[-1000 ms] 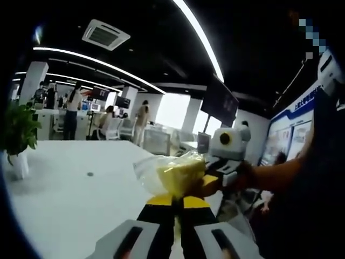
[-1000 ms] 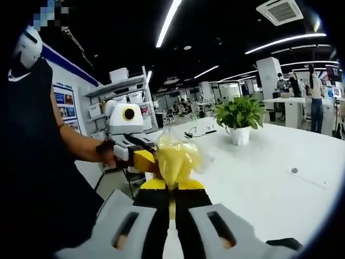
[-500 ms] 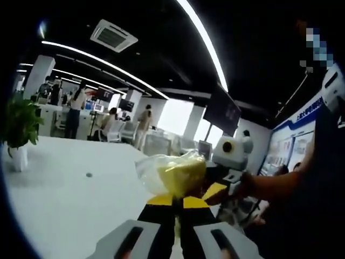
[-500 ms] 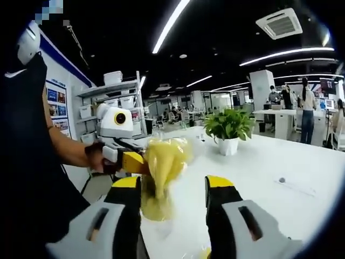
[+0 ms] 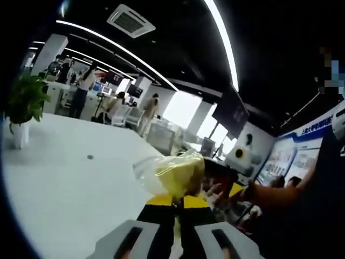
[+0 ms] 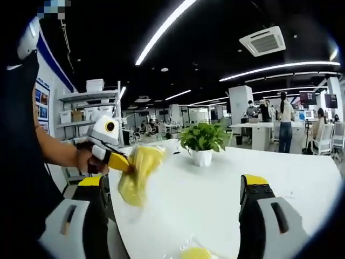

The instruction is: Compare the silicone blocks by pressing each to a similar depth, holding the contact briefly, and releasing to observe deformation and rebound differences across the visible hardness samples.

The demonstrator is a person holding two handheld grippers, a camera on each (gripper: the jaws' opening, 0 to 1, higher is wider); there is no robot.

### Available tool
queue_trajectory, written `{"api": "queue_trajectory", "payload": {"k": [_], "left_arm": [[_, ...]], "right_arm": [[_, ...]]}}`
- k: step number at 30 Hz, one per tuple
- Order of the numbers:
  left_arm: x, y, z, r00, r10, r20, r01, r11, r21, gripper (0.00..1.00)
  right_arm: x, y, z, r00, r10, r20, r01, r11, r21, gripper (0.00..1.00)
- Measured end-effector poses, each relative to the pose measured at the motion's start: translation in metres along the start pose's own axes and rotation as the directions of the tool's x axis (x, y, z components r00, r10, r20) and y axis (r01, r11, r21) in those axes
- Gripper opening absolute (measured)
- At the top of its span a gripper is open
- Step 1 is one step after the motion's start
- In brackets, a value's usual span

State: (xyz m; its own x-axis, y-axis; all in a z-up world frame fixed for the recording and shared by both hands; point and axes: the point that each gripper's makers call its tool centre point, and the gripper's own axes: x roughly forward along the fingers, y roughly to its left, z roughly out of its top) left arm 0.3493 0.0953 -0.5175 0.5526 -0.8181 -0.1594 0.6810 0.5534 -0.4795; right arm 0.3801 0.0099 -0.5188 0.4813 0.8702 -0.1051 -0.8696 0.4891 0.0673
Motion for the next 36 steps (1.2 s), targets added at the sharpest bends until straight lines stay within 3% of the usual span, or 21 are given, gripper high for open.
{"api": "queue_trajectory", "payload": {"k": [4,8,11,19,26,29,33,36], "left_arm": [[0.004,0.003,-0.004,1.0,-0.005,-0.028,0.005,1.0,-0.005,0.0],[0.007,0.009,-0.007,0.999,-0.01,-0.05,0.009,1.0,-0.025,0.01],[0.008,0.016,-0.011,0.997,-0.002,-0.075,0.0,1.0,-0.024,0.0],[0.005,0.035,-0.018,0.994,0.011,-0.111,-0.018,0.998,-0.063,0.01],[0.002,0.053,-0.032,0.991,0.015,-0.133,-0.03,0.993,-0.115,0.01],[0.002,0.061,-0.039,0.989,0.02,-0.145,-0.04,0.99,-0.134,0.01],[0.003,0.067,-0.049,0.986,0.028,-0.165,-0.053,0.988,-0.145,0.01],[0.004,0.072,-0.054,0.983,0.033,-0.181,-0.062,0.986,-0.154,0.01]], "right_arm": [[-0.014,-0.015,-0.019,0.996,-0.082,-0.021,0.082,0.997,0.002,0.96],[-0.039,-0.035,-0.034,0.977,-0.211,0.011,0.21,0.977,0.034,0.96],[-0.055,-0.043,-0.053,0.963,-0.27,-0.023,0.27,0.963,0.011,0.96],[-0.083,-0.047,-0.092,0.945,-0.318,-0.081,0.322,0.946,0.033,0.96],[-0.099,-0.045,-0.131,0.934,-0.319,-0.162,0.329,0.943,0.044,0.97],[-0.105,-0.046,-0.141,0.934,-0.326,-0.148,0.339,0.938,0.07,0.97],[-0.111,-0.052,-0.155,0.915,-0.365,-0.169,0.382,0.921,0.08,0.97],[-0.112,-0.052,-0.156,0.916,-0.371,-0.153,0.384,0.921,0.063,0.97]]}}
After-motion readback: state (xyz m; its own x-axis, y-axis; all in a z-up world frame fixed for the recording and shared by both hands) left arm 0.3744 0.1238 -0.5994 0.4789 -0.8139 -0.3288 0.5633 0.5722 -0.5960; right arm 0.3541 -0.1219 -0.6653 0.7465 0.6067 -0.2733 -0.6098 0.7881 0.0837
